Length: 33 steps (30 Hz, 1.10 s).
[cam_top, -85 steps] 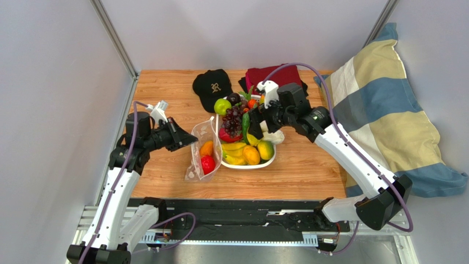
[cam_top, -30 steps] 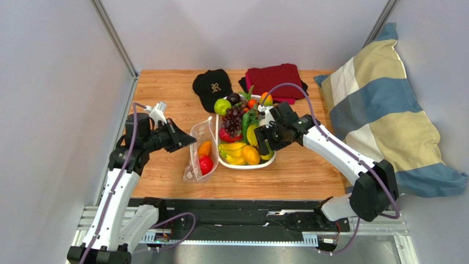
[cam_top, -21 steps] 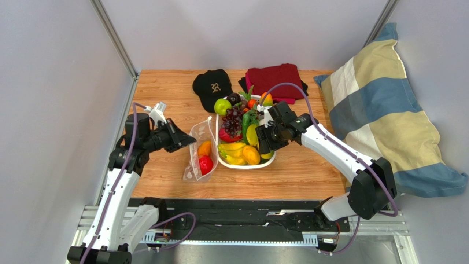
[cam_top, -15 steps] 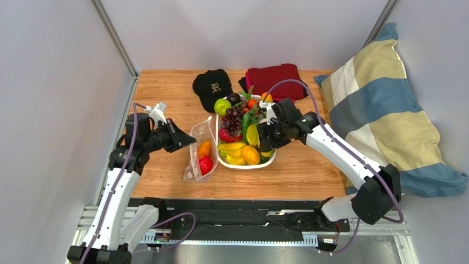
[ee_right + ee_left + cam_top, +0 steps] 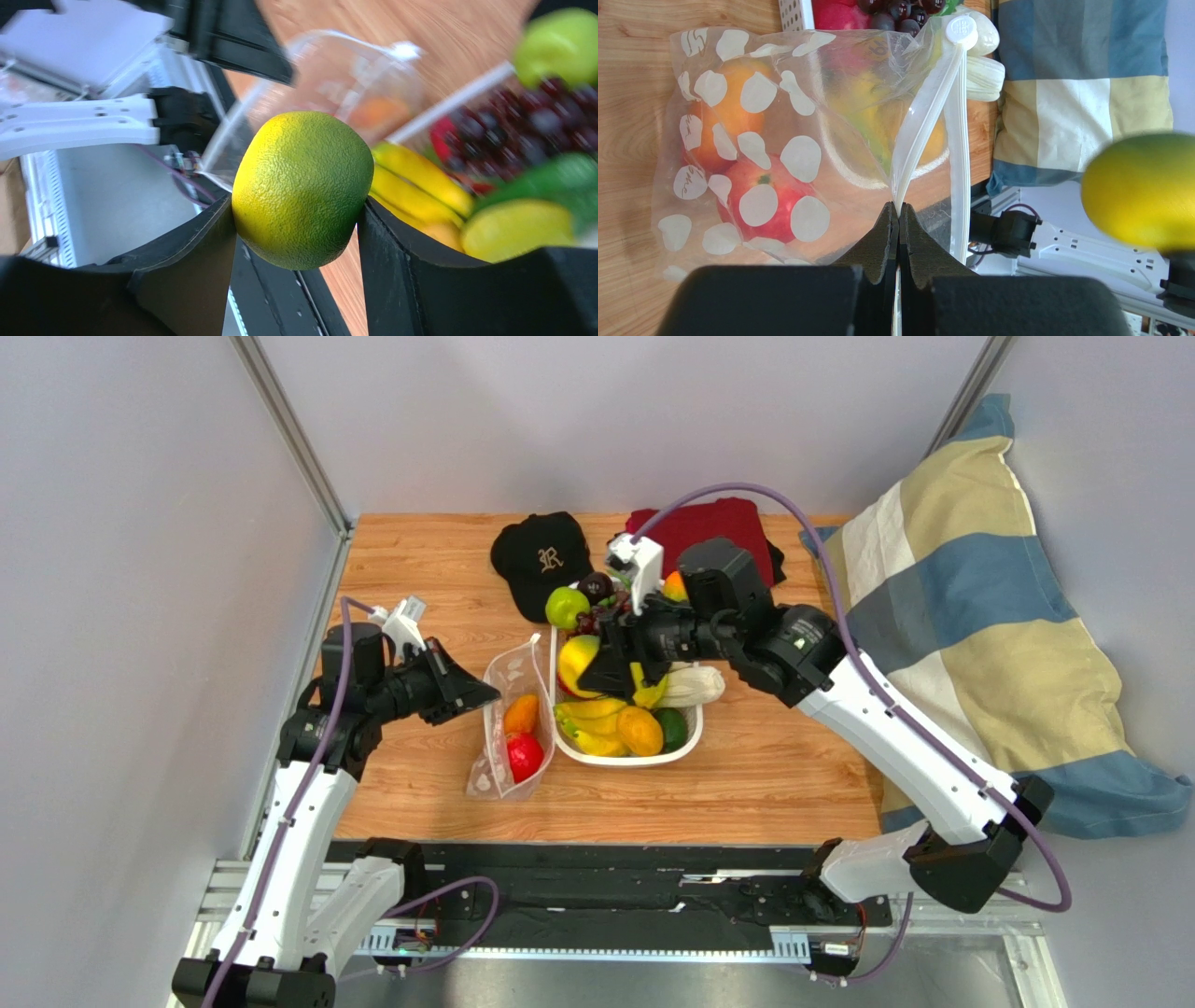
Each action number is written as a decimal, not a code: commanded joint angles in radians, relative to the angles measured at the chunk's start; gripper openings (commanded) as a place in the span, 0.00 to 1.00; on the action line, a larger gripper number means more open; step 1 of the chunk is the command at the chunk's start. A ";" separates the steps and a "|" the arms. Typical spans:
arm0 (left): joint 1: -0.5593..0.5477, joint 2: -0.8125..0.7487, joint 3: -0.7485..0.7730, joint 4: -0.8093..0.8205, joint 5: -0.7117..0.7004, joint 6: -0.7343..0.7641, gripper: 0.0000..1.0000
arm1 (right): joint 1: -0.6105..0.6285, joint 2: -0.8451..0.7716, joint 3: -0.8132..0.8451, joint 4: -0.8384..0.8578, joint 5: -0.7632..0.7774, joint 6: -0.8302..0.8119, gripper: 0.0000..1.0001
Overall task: Place the food in the zip-top bag and seal the zipper
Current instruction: Place the fake fruit in the zipper food storage bag, then pick up the fake fruit from the bin.
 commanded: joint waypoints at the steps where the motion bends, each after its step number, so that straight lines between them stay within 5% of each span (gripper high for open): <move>1: 0.007 -0.003 0.024 0.005 0.007 0.005 0.00 | 0.119 0.089 0.069 0.141 -0.030 0.022 0.06; 7: 0.009 -0.012 0.027 0.008 0.016 -0.007 0.00 | 0.167 0.227 0.078 0.179 -0.014 -0.001 0.07; 10: 0.013 -0.015 0.028 0.001 0.011 -0.015 0.00 | 0.168 0.275 0.092 0.186 0.004 -0.001 0.35; 11: 0.021 -0.018 0.028 -0.003 0.010 -0.017 0.00 | 0.168 0.280 0.095 0.186 0.007 -0.005 0.58; 17: 0.072 -0.020 0.028 -0.023 0.005 -0.017 0.00 | 0.124 0.241 0.121 0.187 0.075 -0.036 0.89; 21: 0.087 -0.011 0.027 -0.015 0.021 -0.017 0.00 | 0.030 0.237 0.147 0.187 0.092 -0.042 0.94; 33: 0.099 -0.005 0.028 -0.004 0.022 -0.017 0.00 | -0.096 0.359 0.112 0.169 0.394 -0.199 0.89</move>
